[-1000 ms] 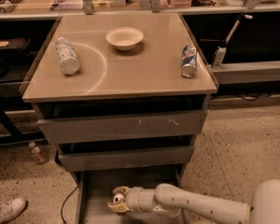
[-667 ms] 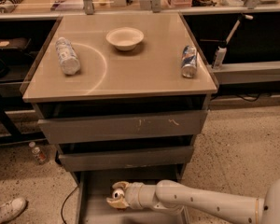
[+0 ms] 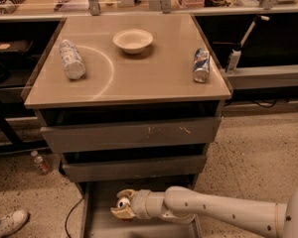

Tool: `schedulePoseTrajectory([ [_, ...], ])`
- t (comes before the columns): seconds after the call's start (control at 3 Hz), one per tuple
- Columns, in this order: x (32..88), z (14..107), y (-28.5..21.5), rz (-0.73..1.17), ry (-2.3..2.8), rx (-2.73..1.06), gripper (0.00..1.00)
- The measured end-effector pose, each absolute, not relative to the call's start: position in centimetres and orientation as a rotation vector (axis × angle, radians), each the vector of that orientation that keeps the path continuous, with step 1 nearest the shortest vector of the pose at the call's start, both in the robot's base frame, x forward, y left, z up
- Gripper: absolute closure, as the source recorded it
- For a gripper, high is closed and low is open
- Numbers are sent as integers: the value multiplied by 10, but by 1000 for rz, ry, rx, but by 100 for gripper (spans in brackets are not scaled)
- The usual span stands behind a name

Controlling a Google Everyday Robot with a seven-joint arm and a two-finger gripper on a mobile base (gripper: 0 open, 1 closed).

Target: Pick coke can from bottom drawer and place on counter

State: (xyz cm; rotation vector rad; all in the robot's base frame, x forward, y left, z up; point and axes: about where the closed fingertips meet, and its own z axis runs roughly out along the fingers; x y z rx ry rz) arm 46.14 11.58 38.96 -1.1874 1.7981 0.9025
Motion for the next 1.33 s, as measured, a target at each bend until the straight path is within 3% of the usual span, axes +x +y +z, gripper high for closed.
schedulePoseTrajectory([
  [1.0, 477, 540, 130, 852, 1635, -1288, 100],
  [1.33, 477, 542, 129, 847, 1632, -1294, 100],
])
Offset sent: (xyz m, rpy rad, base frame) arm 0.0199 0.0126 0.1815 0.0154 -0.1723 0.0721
